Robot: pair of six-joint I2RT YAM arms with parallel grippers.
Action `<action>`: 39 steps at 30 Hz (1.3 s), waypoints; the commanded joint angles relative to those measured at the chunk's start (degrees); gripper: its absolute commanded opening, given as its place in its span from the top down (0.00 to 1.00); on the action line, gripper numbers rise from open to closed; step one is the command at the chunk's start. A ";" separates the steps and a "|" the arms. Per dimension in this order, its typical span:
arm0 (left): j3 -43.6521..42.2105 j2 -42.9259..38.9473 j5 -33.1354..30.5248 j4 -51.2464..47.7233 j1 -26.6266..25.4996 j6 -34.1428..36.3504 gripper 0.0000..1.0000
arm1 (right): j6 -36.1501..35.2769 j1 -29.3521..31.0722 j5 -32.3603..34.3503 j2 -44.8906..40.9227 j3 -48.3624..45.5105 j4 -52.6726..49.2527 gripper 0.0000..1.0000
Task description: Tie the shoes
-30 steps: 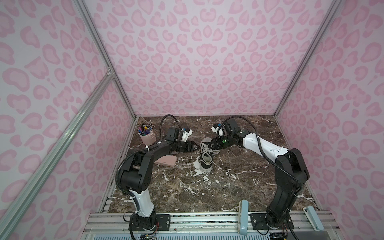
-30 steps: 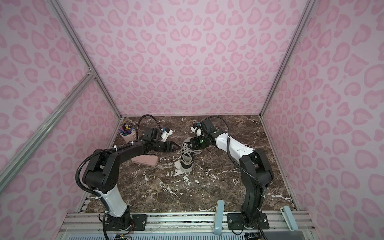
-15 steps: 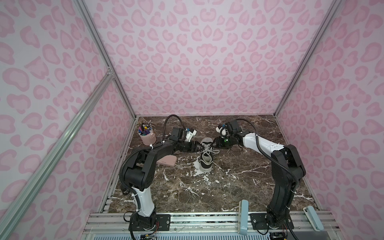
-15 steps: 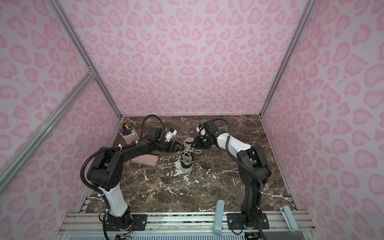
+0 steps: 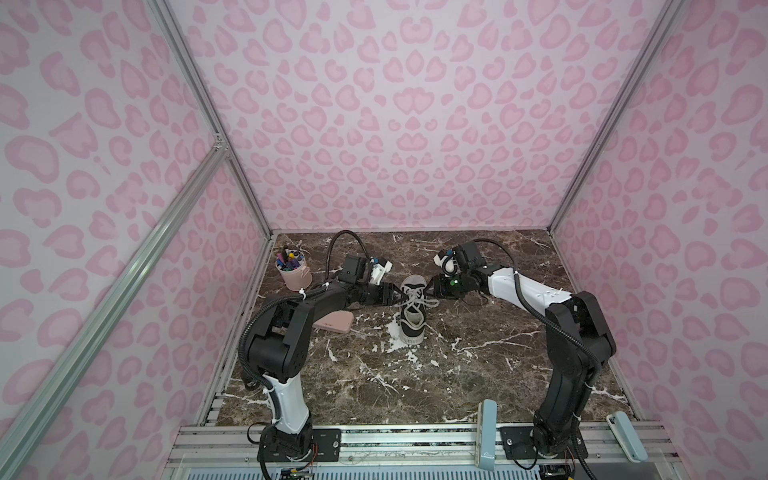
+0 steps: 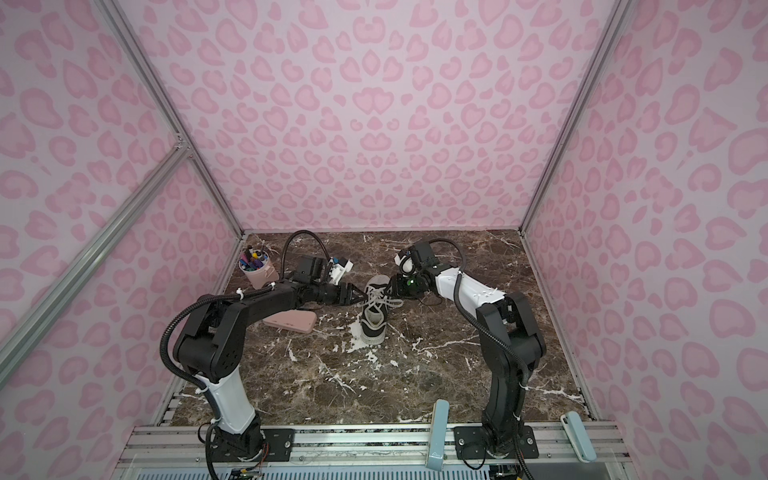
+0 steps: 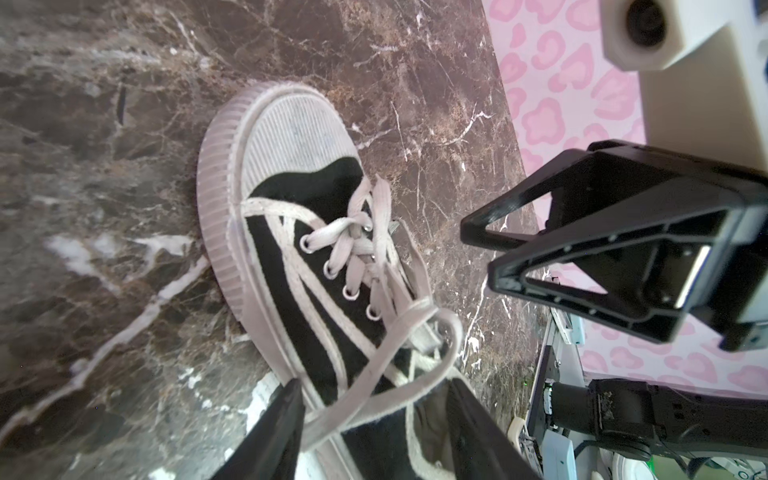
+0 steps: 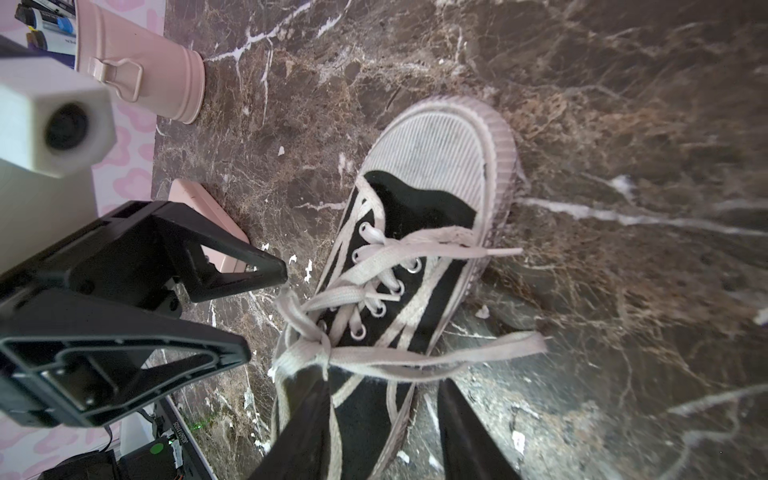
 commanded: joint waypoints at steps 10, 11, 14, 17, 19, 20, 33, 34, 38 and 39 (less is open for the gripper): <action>-3.17 0.29 1.42 5.01 -0.28 -1.96 0.61 | -0.76 0.01 -0.93 -0.70 -0.40 0.86 0.57; -3.36 0.17 1.59 5.50 -0.25 -2.10 0.62 | -0.79 0.01 -0.97 -0.81 -0.44 0.81 0.57; -3.30 -0.37 1.83 5.80 -0.27 -2.35 0.78 | -0.66 0.01 -1.13 -1.07 -0.61 0.95 0.58; -2.64 -0.89 2.54 5.33 -0.28 -2.45 0.91 | 0.02 0.00 -1.55 -1.51 -1.53 2.03 0.58; -1.93 -1.24 2.52 4.34 -0.25 -2.19 0.96 | 0.28 0.01 -1.59 -1.76 -2.13 2.59 0.58; -1.56 -1.49 2.37 3.97 -0.32 -2.04 0.96 | 0.35 0.01 -1.59 -1.84 -2.43 2.69 0.58; 9.06 3.24 0.84 -0.89 -0.12 -2.83 0.92 | 1.16 0.51 -2.12 -1.95 -2.99 3.70 0.58; 10.30 4.28 0.33 -1.25 -0.04 -3.18 0.90 | 1.16 0.53 -2.12 -1.95 -2.94 3.54 0.58; 13.83 7.26 -0.13 -1.63 0.22 -4.42 0.72 | 0.92 0.47 -1.97 -2.08 -3.06 2.99 0.58; 13.94 7.48 -0.59 -1.80 0.36 -4.61 0.67 | 0.79 0.53 -1.86 -2.21 -3.16 2.83 0.58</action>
